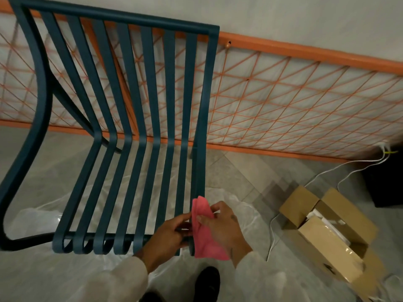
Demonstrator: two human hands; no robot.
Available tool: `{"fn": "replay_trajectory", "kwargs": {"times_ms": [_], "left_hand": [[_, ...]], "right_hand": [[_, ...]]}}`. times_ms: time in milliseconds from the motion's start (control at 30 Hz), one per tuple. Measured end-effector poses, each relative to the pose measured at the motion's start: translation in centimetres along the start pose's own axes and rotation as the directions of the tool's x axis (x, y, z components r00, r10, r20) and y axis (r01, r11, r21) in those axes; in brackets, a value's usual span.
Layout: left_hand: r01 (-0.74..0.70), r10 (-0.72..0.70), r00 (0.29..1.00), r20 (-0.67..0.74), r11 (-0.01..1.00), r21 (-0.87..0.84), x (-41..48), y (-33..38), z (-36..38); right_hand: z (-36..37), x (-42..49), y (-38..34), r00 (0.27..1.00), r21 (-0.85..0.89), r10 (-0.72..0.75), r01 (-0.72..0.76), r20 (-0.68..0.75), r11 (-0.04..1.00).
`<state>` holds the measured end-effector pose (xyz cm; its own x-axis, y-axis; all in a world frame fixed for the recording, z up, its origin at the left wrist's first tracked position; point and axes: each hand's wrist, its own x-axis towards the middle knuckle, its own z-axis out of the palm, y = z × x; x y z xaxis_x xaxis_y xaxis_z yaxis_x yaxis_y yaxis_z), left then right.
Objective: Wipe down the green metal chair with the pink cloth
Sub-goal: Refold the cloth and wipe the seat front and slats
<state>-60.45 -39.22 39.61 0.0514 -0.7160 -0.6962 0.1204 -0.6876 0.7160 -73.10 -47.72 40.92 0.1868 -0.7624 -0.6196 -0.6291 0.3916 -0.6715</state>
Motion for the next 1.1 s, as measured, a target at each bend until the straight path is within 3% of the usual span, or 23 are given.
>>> {"fn": "replay_trajectory", "kwargs": {"times_ms": [67, 367, 500, 633, 800, 900, 1000, 1100], "left_hand": [[0.010, -0.010, 1.000, 0.005, 1.000, -0.007, 0.1, 0.0, -0.2], [-0.044, 0.041, 0.997, 0.062, 0.998, 0.043, -0.1, 0.0, -0.6], [-0.079, 0.078, 0.997, 0.027, 0.996, 0.046, 0.0, -1.2, -0.5], [-0.084, 0.097, 0.993, -0.061, 0.979, 0.186, -0.9, -3.6, 1.1], [-0.066, 0.099, 0.975, -0.200, 0.984, 0.165, -0.5, -6.4, 3.3], [-0.025, 0.064, 0.946, -0.318, 0.992, 0.126, 0.3, -8.2, 4.3], [0.082, -0.050, 0.887, -0.460, 0.995, 0.050, 1.0, -9.6, 6.5], [0.125, -0.138, 0.779, -0.612, 0.990, -0.064, 1.9, -10.1, 9.0]], "right_hand": [[-0.1, 0.8, -0.9, 1.000, -0.029, -0.013, 0.013, -0.001, 0.999], [0.9, -0.2, 0.6, 0.999, 0.141, -0.025, 0.028, -0.026, 0.990], [1.1, -1.8, 3.2, 0.999, 0.078, -0.052, 0.051, 0.012, 0.996], [1.1, -2.2, 5.6, 0.998, 0.101, -0.052, 0.047, 0.044, 0.994], [0.0, -0.7, 8.2, 0.964, -0.005, -0.034, 0.036, 0.265, 0.999], [-0.5, 1.0, 9.9, 0.919, 0.001, -0.094, 0.101, 0.382, 0.995], [-0.9, 3.0, 11.4, 0.870, -0.016, -0.131, 0.157, 0.475, 0.987], [-2.4, 6.1, 12.5, 0.810, -0.093, -0.123, 0.213, 0.573, 0.972]]}}
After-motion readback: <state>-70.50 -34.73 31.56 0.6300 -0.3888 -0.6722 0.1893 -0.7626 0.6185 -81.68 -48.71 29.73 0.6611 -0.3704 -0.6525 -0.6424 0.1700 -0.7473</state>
